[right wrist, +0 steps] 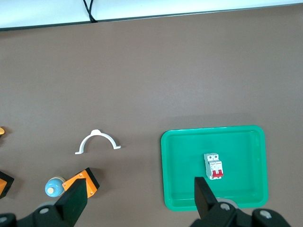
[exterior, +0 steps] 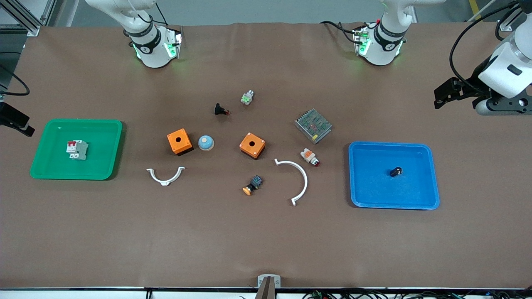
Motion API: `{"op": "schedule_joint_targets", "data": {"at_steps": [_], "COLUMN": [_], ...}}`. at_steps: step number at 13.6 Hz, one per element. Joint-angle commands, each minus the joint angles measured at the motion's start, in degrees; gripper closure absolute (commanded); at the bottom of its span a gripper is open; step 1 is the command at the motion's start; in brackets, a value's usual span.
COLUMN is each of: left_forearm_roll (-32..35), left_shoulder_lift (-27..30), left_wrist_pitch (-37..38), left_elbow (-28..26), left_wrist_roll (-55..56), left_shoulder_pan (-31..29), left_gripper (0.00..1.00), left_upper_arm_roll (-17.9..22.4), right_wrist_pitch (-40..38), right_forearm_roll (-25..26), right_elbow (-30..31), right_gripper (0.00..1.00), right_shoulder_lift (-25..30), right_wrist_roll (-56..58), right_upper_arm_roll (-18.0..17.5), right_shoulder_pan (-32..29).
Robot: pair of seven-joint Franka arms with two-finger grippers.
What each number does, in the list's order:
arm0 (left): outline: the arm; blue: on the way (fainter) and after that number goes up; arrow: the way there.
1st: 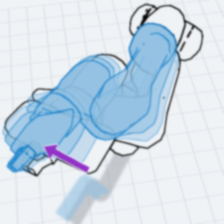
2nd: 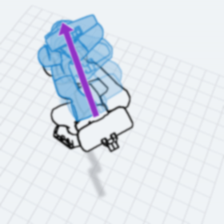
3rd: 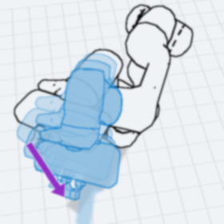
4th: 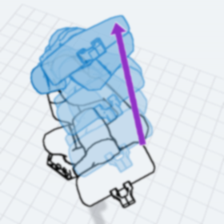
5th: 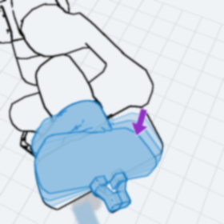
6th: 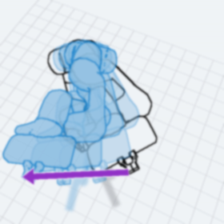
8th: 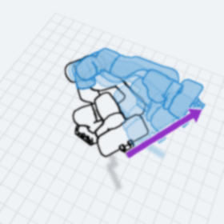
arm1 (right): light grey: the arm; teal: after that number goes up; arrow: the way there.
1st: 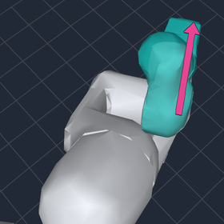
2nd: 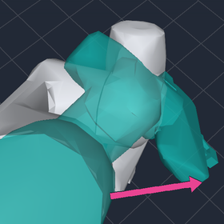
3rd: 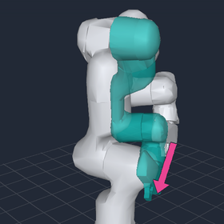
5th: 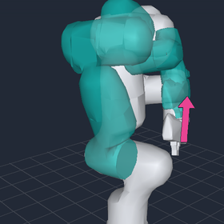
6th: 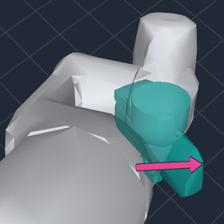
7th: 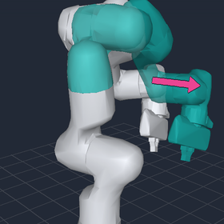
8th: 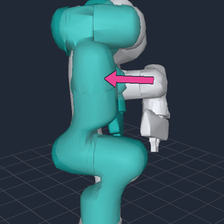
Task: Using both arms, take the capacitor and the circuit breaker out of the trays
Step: 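Reach the left gripper toward the capacitor while the right gripper reaches the breaker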
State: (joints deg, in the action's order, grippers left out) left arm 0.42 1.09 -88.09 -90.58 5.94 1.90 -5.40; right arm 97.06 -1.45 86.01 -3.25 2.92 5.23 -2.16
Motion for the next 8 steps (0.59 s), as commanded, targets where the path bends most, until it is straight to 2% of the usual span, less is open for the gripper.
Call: {"op": "schedule_joint_targets", "data": {"at_steps": [1, 4, 8], "left_forearm_roll": [0.02, 0.10, 0.19], "left_shoulder_lift": [-0.21, -1.78, -8.36], "left_wrist_pitch": [1.26, 1.17, 0.12], "left_elbow": [1.54, 2.77, 3.92], "left_wrist_roll": [-0.23, -0.23, -0.49], "left_shoulder_pan": [-0.23, -0.32, -0.50], "left_gripper": [0.00, 0.00, 0.00], "left_upper_arm_roll": [0.04, -0.05, 0.04], "right_wrist_pitch": [-0.99, -0.99, -1.69], "right_forearm_roll": [-0.93, -0.93, -0.75], "right_elbow": [-1.54, -1.54, -1.37], "right_gripper": [0.00, 0.00, 0.00], "right_shoulder_lift": [-0.62, -0.62, -0.71], "right_wrist_roll": [0.07, 0.07, -0.11], "right_upper_arm_roll": [-0.22, -0.22, -0.13], "right_shoulder_pan": [-0.57, -0.57, -0.74]}}
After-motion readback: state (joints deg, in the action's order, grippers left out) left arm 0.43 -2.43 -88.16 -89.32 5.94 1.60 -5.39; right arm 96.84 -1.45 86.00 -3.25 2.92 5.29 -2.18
